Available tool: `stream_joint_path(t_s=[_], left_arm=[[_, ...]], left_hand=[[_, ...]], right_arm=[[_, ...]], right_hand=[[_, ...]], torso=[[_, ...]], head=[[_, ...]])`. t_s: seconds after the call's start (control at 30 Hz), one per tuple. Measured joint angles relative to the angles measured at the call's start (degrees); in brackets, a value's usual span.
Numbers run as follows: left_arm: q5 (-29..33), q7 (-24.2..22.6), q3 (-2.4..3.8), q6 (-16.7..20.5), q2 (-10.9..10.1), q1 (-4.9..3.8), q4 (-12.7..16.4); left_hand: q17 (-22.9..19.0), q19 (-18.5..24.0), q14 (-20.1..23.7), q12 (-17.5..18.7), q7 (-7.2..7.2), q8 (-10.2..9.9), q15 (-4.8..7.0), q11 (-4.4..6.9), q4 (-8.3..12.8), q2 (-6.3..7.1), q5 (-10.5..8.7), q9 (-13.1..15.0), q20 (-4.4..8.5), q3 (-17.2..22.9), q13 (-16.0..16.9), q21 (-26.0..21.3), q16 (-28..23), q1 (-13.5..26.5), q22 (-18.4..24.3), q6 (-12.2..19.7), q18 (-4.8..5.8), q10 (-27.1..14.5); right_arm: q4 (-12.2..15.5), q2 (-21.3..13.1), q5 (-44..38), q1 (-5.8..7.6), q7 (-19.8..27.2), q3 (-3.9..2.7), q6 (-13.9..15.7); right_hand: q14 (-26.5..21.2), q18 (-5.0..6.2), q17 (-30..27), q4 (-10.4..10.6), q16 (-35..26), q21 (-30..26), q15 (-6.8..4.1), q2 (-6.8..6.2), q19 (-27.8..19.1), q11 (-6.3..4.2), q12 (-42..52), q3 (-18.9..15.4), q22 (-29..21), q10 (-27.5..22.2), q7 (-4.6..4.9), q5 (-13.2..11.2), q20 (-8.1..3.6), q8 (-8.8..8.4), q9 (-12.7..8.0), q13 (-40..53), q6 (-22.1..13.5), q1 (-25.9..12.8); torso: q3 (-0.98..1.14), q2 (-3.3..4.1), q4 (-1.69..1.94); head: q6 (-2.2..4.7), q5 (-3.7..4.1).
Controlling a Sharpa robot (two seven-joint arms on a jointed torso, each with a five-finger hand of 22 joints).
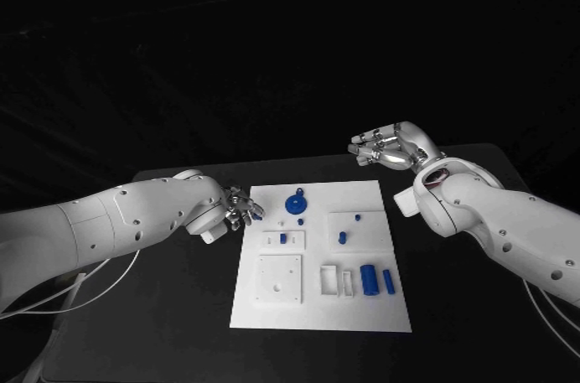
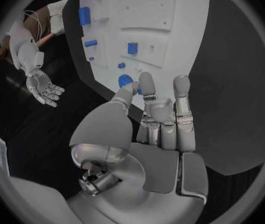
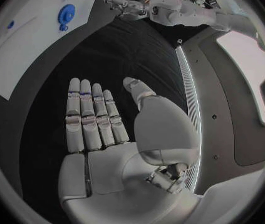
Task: Assemble the parts on the task board
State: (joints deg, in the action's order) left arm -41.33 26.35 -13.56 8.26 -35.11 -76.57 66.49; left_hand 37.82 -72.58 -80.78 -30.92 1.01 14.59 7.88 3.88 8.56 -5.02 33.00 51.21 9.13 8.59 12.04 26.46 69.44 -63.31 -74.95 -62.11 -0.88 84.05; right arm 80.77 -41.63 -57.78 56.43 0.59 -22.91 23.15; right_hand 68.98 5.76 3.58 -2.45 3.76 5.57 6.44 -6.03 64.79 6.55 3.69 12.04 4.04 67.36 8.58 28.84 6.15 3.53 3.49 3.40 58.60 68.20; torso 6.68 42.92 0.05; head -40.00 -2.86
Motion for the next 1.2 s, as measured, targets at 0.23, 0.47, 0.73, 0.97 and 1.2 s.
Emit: stream_joint_path(t_s=[0.23, 0.47, 0.73, 0.97, 1.2], left_arm=[[-1.2, 1.2, -0.25, 2.1, -0.1, 1.05, 2.0], [-2.8, 1.7, -0.29, 3.7, -0.3, 1.75, 4.0], [-5.2, 1.9, -0.29, 4.4, -0.2, 2.8, 4.9], [-7.0, 1.9, -0.29, 3.9, 0.0, 3.58, 4.3], [-8.1, 1.6, -0.29, 2.8, 0.3, 3.81, 3.3]], left_hand=[[0.0, 0.0, 0.0, -0.1, 0.0, 0.4, 0.0, 0.0, 0.3, -0.37, 0.0, 0.7, 0.0, 0.0, -0.1, 0.3, 0.0, 0.4, 0.0, 0.0, 0.0, 0.0], [-0.5, 0.0, 0.0, -0.1, -0.23, 0.4, 0.0, 0.0, 0.3, -0.74, -0.56, 0.7, 0.0, 0.0, -0.2, 0.3, -0.3, 0.7, 0.0, 0.2, 0.0, 0.0], [-0.8, 0.0, 0.0, -0.1, -0.31, 0.4, 0.0, 0.0, 0.5, -0.83, -1.12, 0.8, 0.0, 0.1, -0.2, 0.2, -0.5, 0.8, 0.0, 0.3, 0.0, 0.0], [-1.3, 0.0, 0.0, 0.3, -0.51, 0.4, -0.01, 0.0, 0.6, -0.83, -1.55, 1.1, 0.0, 0.1, -0.2, 0.2, -0.9, 0.8, 0.0, 0.5, 0.0, 0.0], [-1.5, 0.0, 0.0, 0.3, -0.51, 0.7, -0.01, 0.0, 0.7, -0.83, -1.8, 1.1, -0.01, 0.2, -0.2, 0.2, -0.9, 0.8, 0.0, 0.5, 0.0, 0.0]], right_arm=[[0.0, 0.0, 0.0, -0.04, 0.0, 0.0, 0.0], [0.0, 0.0, 0.1, -0.07, 0.0, 0.0, 0.0], [0.0, 0.0, 0.1, -0.11, 0.1, 0.0, 0.0], [-0.1, 0.0, 0.1, -0.18, 0.1, 0.0, 0.0], [-0.1, 0.0, 0.1, -0.2, 0.1, 0.0, 0.0]], right_hand=[[0.0, 0.0, 0.0, 0.0, 0.0, 0.0, 0.0, 0.0, 0.0, 0.0, 0.0, 0.0, 0.0, 0.0, 0.0, 0.0, 0.0, 0.0, 0.0, 0.0, 0.0, 0.0], [0.0, 0.0, 0.0, 0.0, 0.0, 0.0, 0.0, 0.0, 0.0, 0.0, 0.0, 0.0, 0.0, 0.0, 0.0, 0.0, 0.0, 0.0, 0.0, 0.0, 0.0, 0.0], [0.0, 0.0, 0.0, 0.3, 0.0, 0.0, 0.0, 0.0, 0.0, 0.0, 0.0, 0.3, 0.0, 0.0, 0.0, 0.0, 0.0, 0.0, 0.0, 0.0, 0.0, 0.0], [0.0, 0.0, 0.0, 0.3, 0.0, 0.0, 0.0, 0.0, 0.0, 0.0, 0.0, 0.3, 0.0, 0.0, 0.0, 0.0, 0.0, 0.0, 0.0, 0.0, 0.0, 0.0], [0.0, 0.0, 0.0, 0.7, 0.0, 0.0, 0.0, 0.0, 0.0, 0.0, 0.0, 0.2, 0.0, 0.0, -0.02, 0.0, 0.0, 0.0, 0.0, 0.0, -0.4, 0.0]], torso=[[-0.04, -0.02, -0.01], [-0.01, 0.01, -0.01], [-0.01, 0.04, -0.01], [-0.01, 0.08, -0.03], [-0.01, 0.12, -0.04]], head=[[-0.28, 0.05], [-0.47, 0.03], [-0.6, -0.05], [-0.65, 0.07], [-0.62, 0.2]])
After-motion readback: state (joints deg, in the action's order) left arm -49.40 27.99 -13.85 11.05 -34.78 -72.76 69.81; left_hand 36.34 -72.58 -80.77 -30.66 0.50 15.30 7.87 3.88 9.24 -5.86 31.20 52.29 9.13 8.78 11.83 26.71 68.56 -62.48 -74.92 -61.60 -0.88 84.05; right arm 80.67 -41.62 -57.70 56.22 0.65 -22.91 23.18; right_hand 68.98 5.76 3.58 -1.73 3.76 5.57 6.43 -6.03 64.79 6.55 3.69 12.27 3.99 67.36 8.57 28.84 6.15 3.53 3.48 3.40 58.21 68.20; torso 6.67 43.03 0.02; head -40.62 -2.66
